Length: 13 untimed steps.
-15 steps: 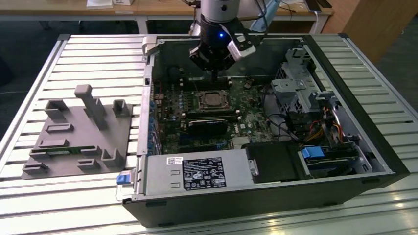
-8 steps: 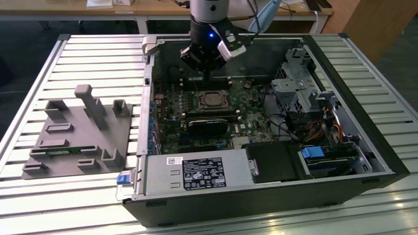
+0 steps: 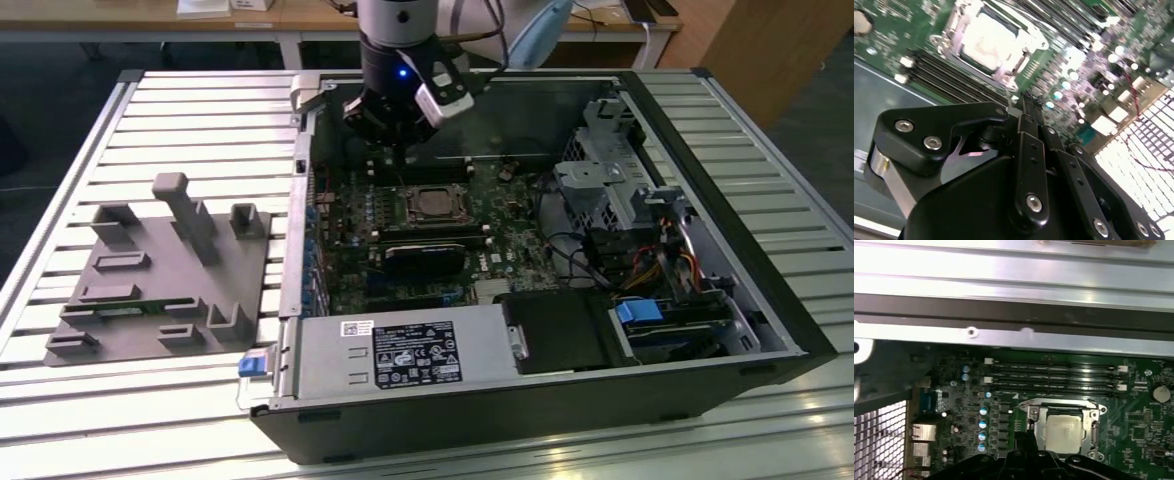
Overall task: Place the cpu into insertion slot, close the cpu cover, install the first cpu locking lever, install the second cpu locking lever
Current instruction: 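Install the first cpu locking lever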
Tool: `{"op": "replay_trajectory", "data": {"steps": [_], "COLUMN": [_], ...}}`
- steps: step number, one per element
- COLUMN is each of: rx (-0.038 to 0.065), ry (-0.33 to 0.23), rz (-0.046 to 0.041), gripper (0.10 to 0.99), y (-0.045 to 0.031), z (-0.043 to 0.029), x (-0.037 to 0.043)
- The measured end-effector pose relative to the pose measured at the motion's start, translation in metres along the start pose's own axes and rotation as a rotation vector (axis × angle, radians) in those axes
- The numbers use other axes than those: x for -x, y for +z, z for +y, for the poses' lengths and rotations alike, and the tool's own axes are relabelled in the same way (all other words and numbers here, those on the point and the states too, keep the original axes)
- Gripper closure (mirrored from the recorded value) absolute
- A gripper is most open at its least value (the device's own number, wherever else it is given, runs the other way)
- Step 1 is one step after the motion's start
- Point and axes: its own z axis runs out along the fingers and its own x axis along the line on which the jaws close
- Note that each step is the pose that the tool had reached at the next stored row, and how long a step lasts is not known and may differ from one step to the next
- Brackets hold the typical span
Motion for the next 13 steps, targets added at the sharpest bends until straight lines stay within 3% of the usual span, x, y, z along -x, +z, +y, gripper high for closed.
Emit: {"op": "replay_trajectory", "data": {"steps": [8,13], "rx": [0.0,0.0], "ry": [0.0,0.0], "rz": [-0.0017,-0.002], "gripper": [0.98,0.98], "y": [0.0021,0.0049], "z": [0.0015,0.008], "x": [-0.0188,-0.0215]}}
